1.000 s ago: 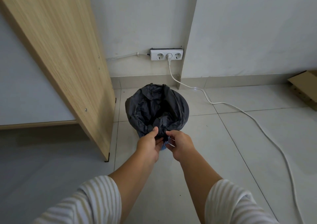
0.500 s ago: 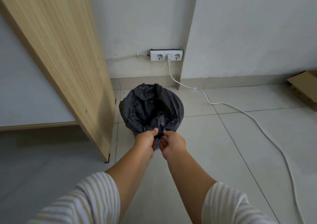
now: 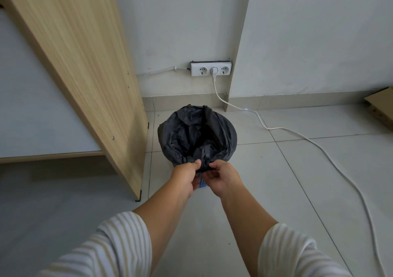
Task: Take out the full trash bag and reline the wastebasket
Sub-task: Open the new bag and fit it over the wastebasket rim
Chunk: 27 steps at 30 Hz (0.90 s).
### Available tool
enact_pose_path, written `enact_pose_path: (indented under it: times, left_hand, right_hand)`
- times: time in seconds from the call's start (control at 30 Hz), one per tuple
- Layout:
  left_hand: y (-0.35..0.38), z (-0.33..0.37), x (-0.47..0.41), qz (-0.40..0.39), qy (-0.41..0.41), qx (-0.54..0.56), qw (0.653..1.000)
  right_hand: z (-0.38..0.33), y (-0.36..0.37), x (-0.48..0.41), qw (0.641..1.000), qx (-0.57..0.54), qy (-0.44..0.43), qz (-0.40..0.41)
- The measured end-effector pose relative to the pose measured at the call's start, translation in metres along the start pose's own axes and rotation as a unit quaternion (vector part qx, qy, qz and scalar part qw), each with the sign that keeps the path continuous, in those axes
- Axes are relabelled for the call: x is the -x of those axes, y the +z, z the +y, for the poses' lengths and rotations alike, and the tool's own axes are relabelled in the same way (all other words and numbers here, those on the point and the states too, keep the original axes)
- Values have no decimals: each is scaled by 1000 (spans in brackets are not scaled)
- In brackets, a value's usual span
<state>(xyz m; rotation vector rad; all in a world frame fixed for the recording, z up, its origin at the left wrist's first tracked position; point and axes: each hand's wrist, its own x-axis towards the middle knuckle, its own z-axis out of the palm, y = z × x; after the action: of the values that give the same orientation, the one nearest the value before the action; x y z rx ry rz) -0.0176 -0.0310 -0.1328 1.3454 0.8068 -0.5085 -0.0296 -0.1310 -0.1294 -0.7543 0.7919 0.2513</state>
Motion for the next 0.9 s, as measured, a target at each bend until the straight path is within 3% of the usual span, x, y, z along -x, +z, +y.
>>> enact_pose_path:
  times: [0.3, 0.6, 0.9]
  left_hand:
    - [2, -3, 7, -12, -13, -28, 999]
    - [9, -10, 11, -42, -34, 19, 998]
    - [6, -4, 9, -49, -37, 129, 990]
  right_hand:
    - [-2, -3, 0, 999, 33, -11, 42]
    - [-6, -9, -3, 998, 20, -24, 56]
    - [-9, -21, -9, 998, 40, -34, -40]
